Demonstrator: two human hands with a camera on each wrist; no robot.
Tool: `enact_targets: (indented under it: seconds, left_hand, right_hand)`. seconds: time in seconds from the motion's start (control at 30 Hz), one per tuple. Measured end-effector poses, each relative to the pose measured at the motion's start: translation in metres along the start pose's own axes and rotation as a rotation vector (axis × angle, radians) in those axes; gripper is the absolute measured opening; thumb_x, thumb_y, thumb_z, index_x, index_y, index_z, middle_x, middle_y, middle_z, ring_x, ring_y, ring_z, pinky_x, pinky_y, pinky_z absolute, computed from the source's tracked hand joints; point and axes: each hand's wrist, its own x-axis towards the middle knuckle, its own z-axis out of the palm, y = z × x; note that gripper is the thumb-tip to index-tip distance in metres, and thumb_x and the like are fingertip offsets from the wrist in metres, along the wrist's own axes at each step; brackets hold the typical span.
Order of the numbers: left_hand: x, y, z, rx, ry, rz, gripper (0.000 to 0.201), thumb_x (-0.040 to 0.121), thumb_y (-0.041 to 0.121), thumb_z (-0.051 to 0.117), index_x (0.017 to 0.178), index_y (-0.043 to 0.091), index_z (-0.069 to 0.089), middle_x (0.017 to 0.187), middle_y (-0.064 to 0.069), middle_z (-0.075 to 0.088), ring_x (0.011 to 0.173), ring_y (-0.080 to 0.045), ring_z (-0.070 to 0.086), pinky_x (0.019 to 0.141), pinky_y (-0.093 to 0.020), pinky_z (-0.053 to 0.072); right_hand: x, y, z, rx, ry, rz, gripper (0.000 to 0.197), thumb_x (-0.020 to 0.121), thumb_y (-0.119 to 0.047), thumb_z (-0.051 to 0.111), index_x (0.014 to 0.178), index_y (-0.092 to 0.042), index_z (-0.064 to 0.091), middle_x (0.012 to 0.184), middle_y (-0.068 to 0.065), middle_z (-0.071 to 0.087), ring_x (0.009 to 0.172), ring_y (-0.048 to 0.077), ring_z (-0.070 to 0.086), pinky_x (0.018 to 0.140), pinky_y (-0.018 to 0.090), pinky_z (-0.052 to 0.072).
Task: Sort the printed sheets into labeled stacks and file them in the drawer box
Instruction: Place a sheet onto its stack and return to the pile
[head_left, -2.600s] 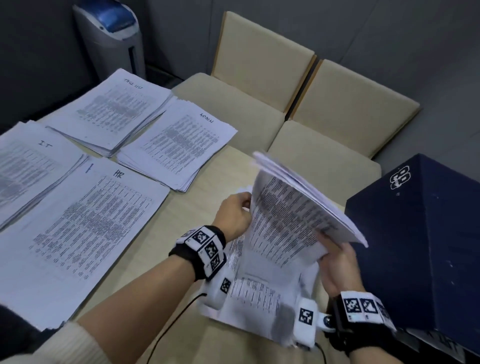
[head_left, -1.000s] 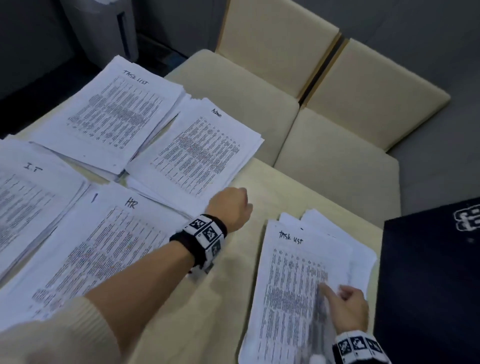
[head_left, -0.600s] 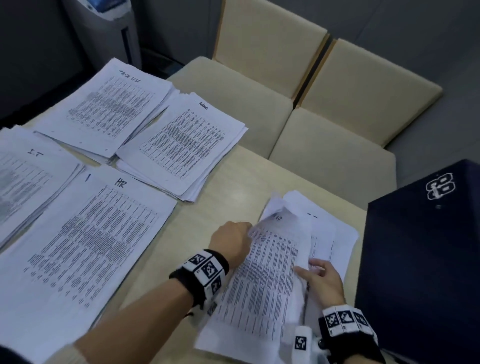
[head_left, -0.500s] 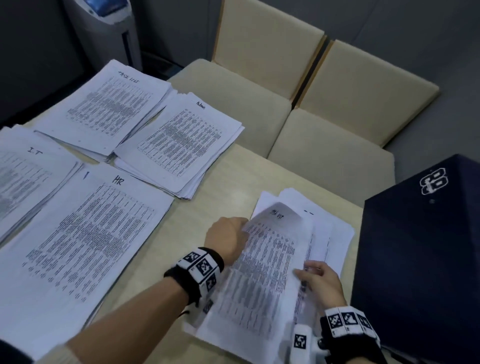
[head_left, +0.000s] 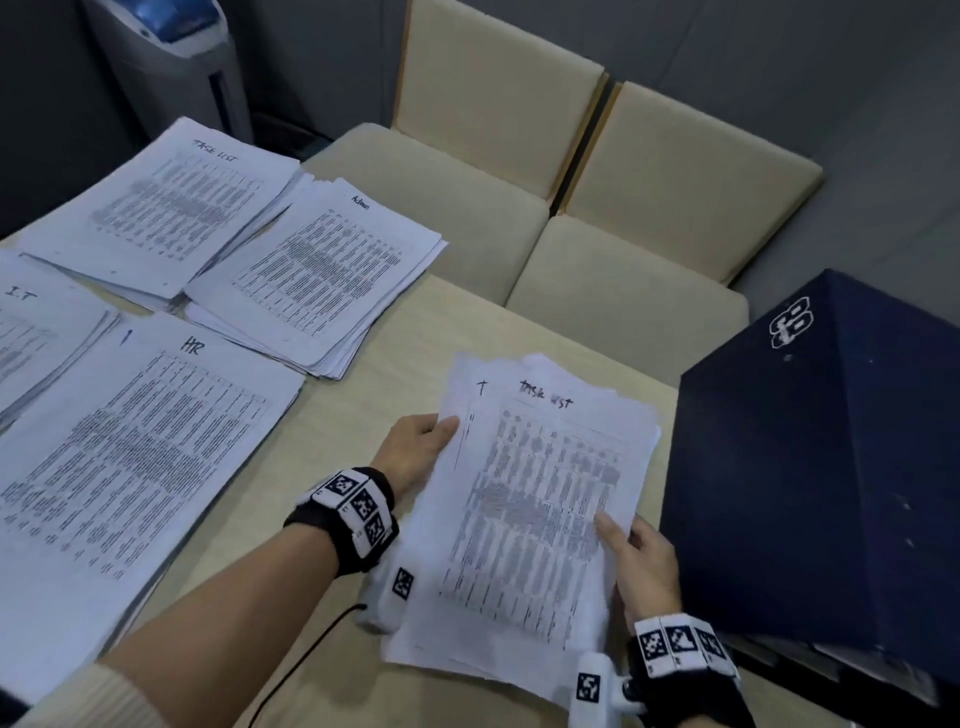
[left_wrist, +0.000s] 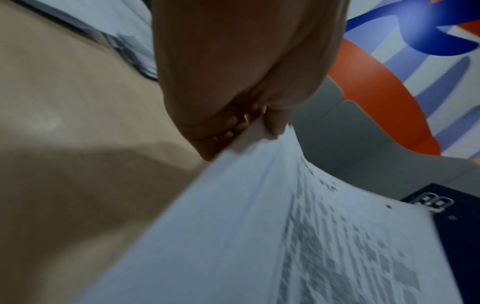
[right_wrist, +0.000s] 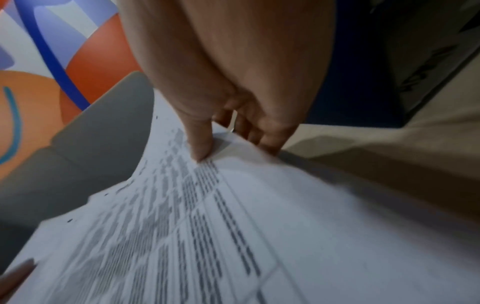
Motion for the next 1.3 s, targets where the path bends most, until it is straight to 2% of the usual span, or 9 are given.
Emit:
enact_targets:
  seconds: [0.1, 0.23, 0.37, 0.53, 0.6, 0.73, 0.93, 1.1, 1.3]
  left_hand:
    - [-0.003, -0.001, 0.0, 0.021, 0.019, 0.02, 0.026, 0.103, 0.018, 0.05, 0.083, 0.014, 0.066, 0.071, 0.009, 0.066, 0.058, -0.003, 0.06, 0.051, -0.013, 0.045]
    - [-0.003, -0.004, -0.003, 0.076, -0.003, 0.011, 0.03, 0.093, 0.001, 0.046, 0.107, 0.017, 0.068, 0.097, -0.003, 0.075, 0.088, -0.023, 0.073, 0.082, -0.04, 0.06]
    - [-0.007, 0.006, 0.001, -0.1, -0.042, 0.006, 0.022, 0.093, -0.002, 0.056, 0.112, 0.002, 0.067, 0.098, -0.011, 0.076, 0.088, -0.028, 0.073, 0.077, -0.04, 0.061]
    - [-0.016, 0.017, 0.004, -0.217, -0.226, 0.026, 0.043, 0.09, 0.044, 0.068, 0.085, 0.001, 0.067, 0.079, 0.0, 0.071, 0.072, -0.015, 0.066, 0.071, -0.02, 0.05]
    - [-0.015, 0.016, 0.003, -0.16, -0.251, -0.001, 0.073, 0.083, 0.07, 0.059, 0.097, -0.001, 0.07, 0.094, -0.004, 0.075, 0.086, -0.02, 0.071, 0.082, -0.027, 0.051]
    - [-0.024, 0.01, -0.001, -0.178, -0.256, -0.034, 0.079, 0.079, 0.077, 0.051, 0.118, 0.011, 0.068, 0.109, -0.005, 0.075, 0.099, -0.019, 0.072, 0.084, -0.031, 0.058]
    - [-0.031, -0.014, -0.01, 0.081, -0.345, 0.014, 0.045, 0.085, 0.029, 0.077, 0.125, 0.016, 0.061, 0.116, -0.001, 0.072, 0.105, -0.017, 0.069, 0.1, -0.045, 0.052]
    - [-0.023, -0.004, -0.059, 0.18, 0.035, 0.123, 0.038, 0.083, 0.026, 0.076, 0.115, 0.012, 0.06, 0.107, -0.001, 0.069, 0.099, -0.02, 0.066, 0.092, -0.04, 0.053]
    - [-0.039, -0.009, -0.151, 0.095, 0.05, 0.06, 0.027, 0.092, 0.032, 0.069, 0.069, 0.022, 0.058, 0.058, 0.016, 0.053, 0.055, -0.006, 0.048, 0.059, -0.025, 0.037]
  right_hand:
    - [-0.002, 0.001, -0.012, 0.012, 0.101, -0.032, 0.018, 0.091, -0.001, 0.06, 0.098, -0.014, 0.07, 0.094, 0.006, 0.074, 0.088, 0.025, 0.069, 0.08, 0.037, 0.055]
    - [-0.003, 0.003, -0.02, 0.185, 0.105, 0.072, 0.021, 0.084, 0.012, 0.055, 0.086, -0.005, 0.068, 0.086, 0.013, 0.07, 0.081, 0.029, 0.063, 0.077, 0.037, 0.05]
    - [-0.003, 0.002, -0.016, 0.31, 0.081, 0.179, 0.016, 0.083, 0.012, 0.057, 0.076, -0.002, 0.06, 0.067, 0.011, 0.067, 0.069, 0.028, 0.06, 0.065, 0.033, 0.046]
    - [-0.001, -0.006, -0.003, 0.348, -0.046, 0.073, 0.01, 0.078, 0.012, 0.066, 0.08, 0.002, 0.064, 0.084, 0.012, 0.071, 0.079, 0.024, 0.069, 0.072, 0.032, 0.052]
    - [-0.001, -0.009, 0.0, 0.337, -0.06, 0.05, 0.016, 0.078, 0.017, 0.061, 0.08, 0.002, 0.06, 0.074, 0.013, 0.064, 0.071, 0.025, 0.062, 0.065, 0.03, 0.05]
    - [-0.002, -0.014, 0.004, 0.357, 0.086, 0.083, 0.029, 0.079, 0.011, 0.061, 0.105, 0.0, 0.061, 0.095, 0.013, 0.069, 0.087, 0.029, 0.065, 0.075, 0.035, 0.05]
    - [-0.004, -0.041, 0.023, 0.304, -0.161, 0.155, 0.01, 0.085, 0.001, 0.058, 0.09, -0.007, 0.061, 0.086, 0.012, 0.068, 0.083, 0.03, 0.063, 0.076, 0.039, 0.05]
    - [-0.002, -0.059, 0.065, 0.215, -0.152, 0.049, 0.006, 0.089, -0.001, 0.058, 0.093, 0.004, 0.057, 0.082, 0.012, 0.062, 0.079, 0.028, 0.059, 0.069, 0.032, 0.046]
    - [-0.015, -0.097, 0.143, 0.462, -0.287, 0.079, 0.038, 0.097, 0.001, 0.052, 0.133, -0.012, 0.048, 0.113, 0.001, 0.058, 0.103, 0.016, 0.055, 0.085, 0.019, 0.046]
